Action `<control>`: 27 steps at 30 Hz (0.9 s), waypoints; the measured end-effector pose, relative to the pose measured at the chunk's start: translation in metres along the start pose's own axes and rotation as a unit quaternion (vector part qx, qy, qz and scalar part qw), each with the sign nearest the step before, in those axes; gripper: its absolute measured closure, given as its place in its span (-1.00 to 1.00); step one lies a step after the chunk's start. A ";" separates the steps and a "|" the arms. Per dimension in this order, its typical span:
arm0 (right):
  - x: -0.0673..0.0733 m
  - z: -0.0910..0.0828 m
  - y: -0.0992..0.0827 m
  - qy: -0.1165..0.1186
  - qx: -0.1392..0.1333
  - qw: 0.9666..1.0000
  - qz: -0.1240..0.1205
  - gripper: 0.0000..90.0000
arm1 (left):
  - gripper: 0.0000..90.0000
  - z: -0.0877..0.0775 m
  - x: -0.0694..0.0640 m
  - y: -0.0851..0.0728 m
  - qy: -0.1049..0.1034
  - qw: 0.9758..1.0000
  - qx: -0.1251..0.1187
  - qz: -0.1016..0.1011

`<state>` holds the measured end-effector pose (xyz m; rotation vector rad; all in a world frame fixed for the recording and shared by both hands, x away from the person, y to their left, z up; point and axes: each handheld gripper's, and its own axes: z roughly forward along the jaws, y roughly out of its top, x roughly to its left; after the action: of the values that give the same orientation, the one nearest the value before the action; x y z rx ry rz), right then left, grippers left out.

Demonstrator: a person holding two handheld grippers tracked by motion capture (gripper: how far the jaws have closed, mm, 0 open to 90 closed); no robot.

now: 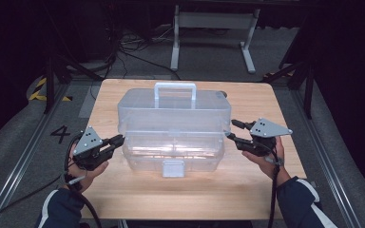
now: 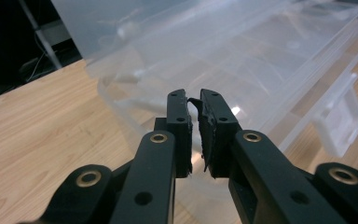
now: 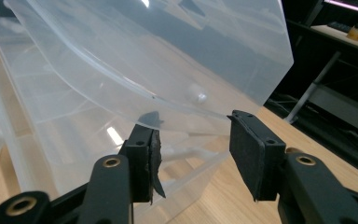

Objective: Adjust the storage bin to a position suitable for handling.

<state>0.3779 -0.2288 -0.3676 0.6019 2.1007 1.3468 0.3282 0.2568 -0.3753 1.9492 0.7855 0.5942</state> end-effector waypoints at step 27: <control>-0.003 0.016 0.028 -0.097 -0.085 0.991 0.017 0.60 | 0.48 -0.002 0.001 -0.077 0.027 0.993 0.114 -0.030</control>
<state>0.3926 -0.2090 -0.3463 0.6701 1.8078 1.4084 0.3059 0.2868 -0.4422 2.1149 0.9793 0.5422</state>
